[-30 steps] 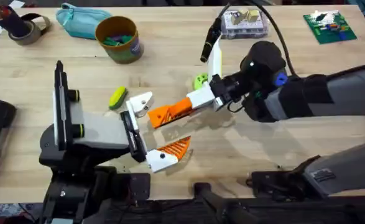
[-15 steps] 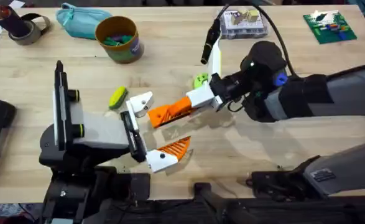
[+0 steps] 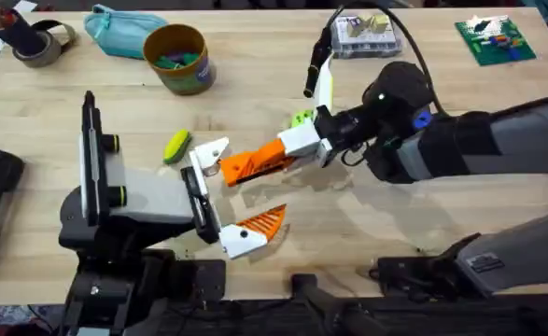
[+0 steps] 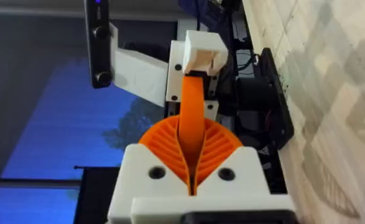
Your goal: Pick up the gripper from the table and insert it into the empty holder that is missing its gripper. Then pick up a screw, insert it into the mounting hole, and use the screwdriver to tighten it. Finally, clean up the table by picking up the vegetable and placing it into the bucket.
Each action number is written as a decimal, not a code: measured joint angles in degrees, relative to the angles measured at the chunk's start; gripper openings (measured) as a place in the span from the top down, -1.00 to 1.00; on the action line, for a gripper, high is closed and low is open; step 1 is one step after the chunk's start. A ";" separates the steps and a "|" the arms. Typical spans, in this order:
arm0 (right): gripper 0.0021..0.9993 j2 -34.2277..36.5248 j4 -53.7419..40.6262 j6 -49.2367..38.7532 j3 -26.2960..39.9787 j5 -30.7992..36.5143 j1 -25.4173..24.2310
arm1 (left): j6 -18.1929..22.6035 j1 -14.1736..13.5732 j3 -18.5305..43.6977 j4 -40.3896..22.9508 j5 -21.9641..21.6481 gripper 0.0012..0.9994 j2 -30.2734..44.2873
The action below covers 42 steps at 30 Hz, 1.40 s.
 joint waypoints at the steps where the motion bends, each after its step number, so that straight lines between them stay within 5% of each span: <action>1: 0.96 0.00 -0.46 0.08 0.00 0.09 0.00 | 0.00 0.01 0.00 0.00 0.00 -0.98 -0.01; 42: 0.96 0.00 -2.53 0.33 0.00 3.29 0.00 | 0.00 0.02 0.00 0.00 -0.01 -0.98 0.01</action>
